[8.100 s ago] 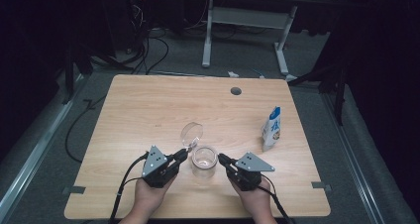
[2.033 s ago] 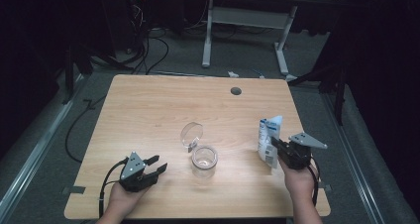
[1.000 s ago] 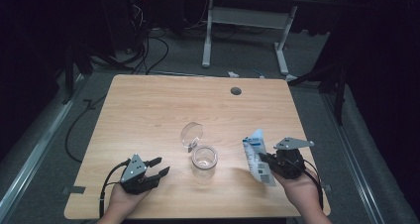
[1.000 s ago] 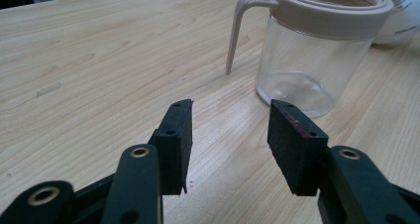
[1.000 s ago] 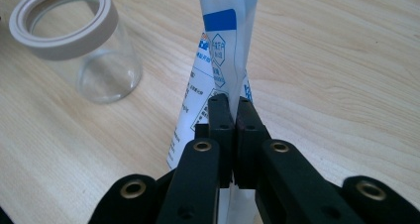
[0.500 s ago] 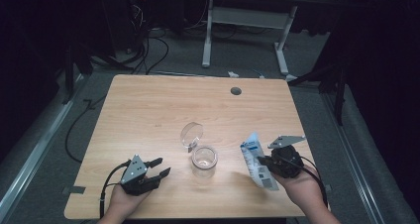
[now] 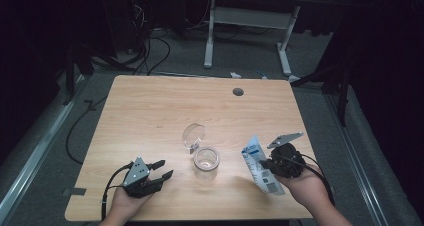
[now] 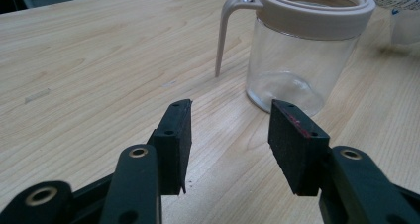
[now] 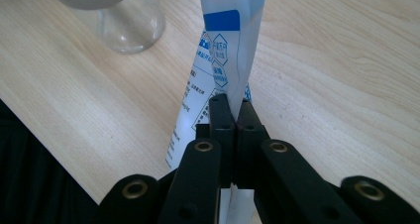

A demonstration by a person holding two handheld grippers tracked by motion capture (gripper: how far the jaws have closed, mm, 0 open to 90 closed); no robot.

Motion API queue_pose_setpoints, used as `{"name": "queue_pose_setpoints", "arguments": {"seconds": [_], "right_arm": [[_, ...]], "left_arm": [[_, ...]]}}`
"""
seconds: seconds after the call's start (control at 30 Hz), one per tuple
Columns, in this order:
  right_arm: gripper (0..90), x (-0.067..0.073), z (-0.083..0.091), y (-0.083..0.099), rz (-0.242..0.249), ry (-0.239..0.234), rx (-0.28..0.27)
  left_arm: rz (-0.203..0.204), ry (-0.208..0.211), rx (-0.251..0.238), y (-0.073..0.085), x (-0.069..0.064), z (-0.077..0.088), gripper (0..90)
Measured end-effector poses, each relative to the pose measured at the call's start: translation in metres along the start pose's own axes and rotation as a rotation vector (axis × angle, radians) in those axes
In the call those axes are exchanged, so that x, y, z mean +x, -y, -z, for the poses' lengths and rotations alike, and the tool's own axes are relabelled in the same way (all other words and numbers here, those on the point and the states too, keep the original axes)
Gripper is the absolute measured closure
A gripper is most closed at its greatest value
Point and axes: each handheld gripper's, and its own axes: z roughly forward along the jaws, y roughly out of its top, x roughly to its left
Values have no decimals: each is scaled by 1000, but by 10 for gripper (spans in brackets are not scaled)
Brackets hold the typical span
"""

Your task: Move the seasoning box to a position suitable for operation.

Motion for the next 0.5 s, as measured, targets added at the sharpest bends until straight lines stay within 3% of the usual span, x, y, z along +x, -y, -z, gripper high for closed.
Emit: {"name": "queue_pose_setpoints", "arguments": {"seconds": [0.07,0.5], "right_arm": [[899,1,-1,-2,10,1,29],[900,3,0,-6,26,-21,84]], "left_arm": [[0,2,1,0,-1,0,517],[-13,16,0,0,-4,-1,510]]}}
